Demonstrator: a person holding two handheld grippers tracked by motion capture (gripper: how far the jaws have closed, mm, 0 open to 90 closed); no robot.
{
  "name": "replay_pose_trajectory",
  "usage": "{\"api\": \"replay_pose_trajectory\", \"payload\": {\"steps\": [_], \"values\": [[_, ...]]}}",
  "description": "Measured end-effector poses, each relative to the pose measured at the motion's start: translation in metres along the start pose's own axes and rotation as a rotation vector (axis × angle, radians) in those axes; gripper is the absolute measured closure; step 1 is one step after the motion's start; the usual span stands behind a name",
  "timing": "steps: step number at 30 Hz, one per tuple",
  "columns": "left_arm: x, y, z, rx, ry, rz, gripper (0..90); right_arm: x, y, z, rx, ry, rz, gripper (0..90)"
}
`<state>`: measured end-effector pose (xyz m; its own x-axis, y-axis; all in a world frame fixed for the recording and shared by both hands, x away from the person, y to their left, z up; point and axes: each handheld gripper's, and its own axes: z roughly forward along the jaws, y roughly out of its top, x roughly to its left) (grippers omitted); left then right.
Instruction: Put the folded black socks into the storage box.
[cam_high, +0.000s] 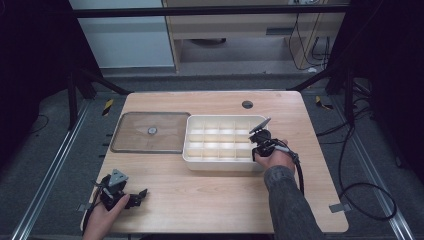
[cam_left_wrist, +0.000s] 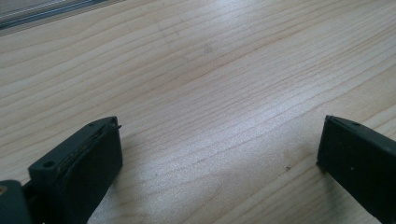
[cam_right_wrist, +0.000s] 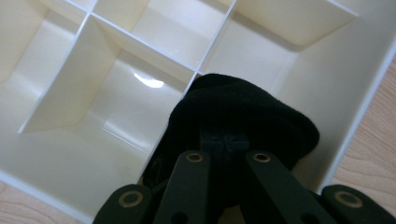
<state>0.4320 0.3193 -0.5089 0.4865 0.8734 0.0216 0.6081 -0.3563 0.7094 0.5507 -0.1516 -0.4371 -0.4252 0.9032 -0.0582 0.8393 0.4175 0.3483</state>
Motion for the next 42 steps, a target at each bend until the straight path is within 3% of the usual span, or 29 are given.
{"api": "replay_pose_trajectory", "payload": {"steps": [12, 26, 37, 42], "values": [[-0.001, 0.001, 0.001, -0.001, 0.003, -0.005, 0.0, -0.003, -0.004, -0.002, -0.032, 0.026, 0.024, 90.0], [-0.002, 0.002, 0.002, -0.001, 0.007, -0.012, 0.0, -0.001, -0.006, -0.004, -0.042, 0.011, 0.016, 90.0], [-0.002, 0.003, 0.003, 0.002, 0.011, -0.015, 0.0, -0.001, -0.013, -0.023, -0.118, 0.022, 0.010, 90.0], [-0.002, 0.003, 0.003, 0.002, 0.011, -0.016, 0.0, -0.004, -0.016, -0.039, -0.181, 0.023, 0.009, 90.0]]}}
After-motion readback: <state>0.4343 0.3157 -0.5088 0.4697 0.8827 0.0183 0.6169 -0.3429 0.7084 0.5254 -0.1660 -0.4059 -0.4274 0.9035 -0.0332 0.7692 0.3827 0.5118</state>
